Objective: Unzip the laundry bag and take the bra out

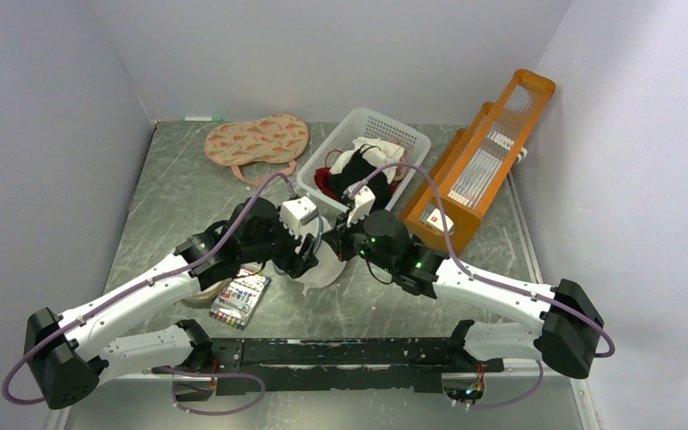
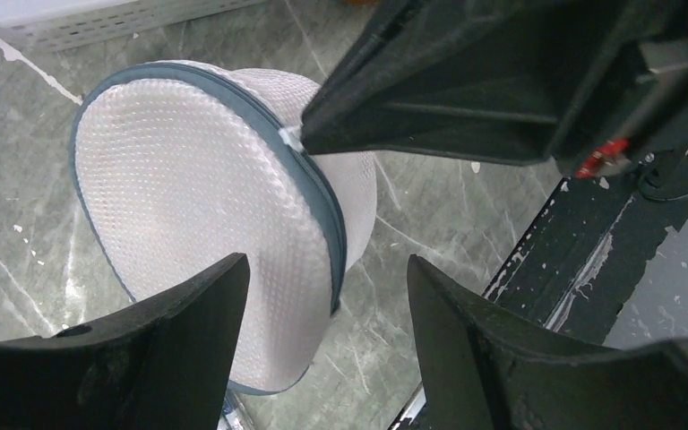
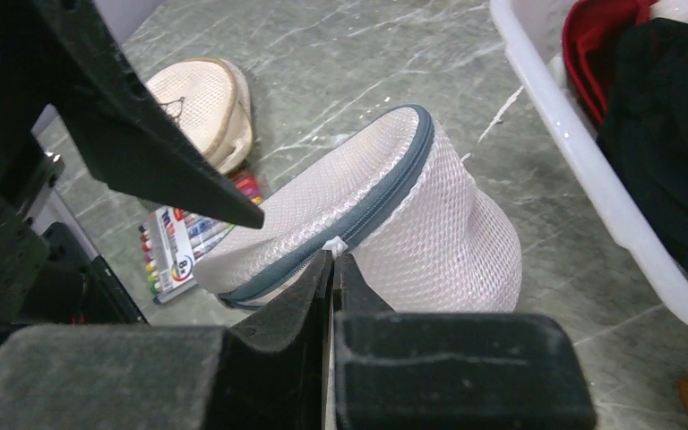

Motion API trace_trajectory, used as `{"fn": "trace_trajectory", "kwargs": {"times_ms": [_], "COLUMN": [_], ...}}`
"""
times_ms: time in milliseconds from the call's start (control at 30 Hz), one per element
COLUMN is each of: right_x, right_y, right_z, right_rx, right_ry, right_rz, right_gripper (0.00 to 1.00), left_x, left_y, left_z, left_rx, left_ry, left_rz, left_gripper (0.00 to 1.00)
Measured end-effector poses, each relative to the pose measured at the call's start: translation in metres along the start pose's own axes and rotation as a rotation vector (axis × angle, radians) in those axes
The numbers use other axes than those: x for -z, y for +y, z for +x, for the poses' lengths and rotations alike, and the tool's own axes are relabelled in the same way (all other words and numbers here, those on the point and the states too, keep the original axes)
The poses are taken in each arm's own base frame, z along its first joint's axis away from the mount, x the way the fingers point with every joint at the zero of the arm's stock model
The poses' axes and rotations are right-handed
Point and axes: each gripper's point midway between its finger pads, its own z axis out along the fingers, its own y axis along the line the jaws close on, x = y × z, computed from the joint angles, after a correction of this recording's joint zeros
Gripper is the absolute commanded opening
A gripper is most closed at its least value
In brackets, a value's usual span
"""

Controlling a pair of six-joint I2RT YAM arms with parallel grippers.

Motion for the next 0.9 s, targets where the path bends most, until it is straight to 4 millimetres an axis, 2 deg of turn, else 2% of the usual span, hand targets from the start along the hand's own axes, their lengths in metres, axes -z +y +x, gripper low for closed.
{"fn": "trace_trajectory", "kwargs": {"times_ms": [133, 367, 533, 767, 900], "right_x": [0.001, 0.007, 0.008, 0.008, 0.006], "right_y": [0.008, 0.019, 0.025, 0.032, 0.028], "right_z": [0.003, 0.015, 0.017, 0.022, 0.025], "right_rx": [-0.019, -0.040, -0.048, -0.052, -0.059], "right_ry": [0.006, 0.029, 0.034, 0.046, 0.050], "right_rz": [-0.030, -0.074, -0.091, -0.114, -0.087], "right_gripper": [0.00, 0.00, 0.00, 0.00, 0.00], "left_x": [-0.001, -0.005, -0.007, -0.013, -0.013], "left_y": [0.008, 0.024, 0.024, 0.023, 0.022], "left_z": [0.001, 0.004, 0.007, 0.013, 0.013], "left_rx": [0.020, 0.060, 0.067, 0.070, 0.066], "left_ry": [0.005, 0.022, 0.032, 0.062, 0.063], "left_rz": [-0.024, -0.056, -0.044, -0.029, -0.027], "left_gripper": [0.74, 0.66, 0.61, 0.41, 0.29]}}
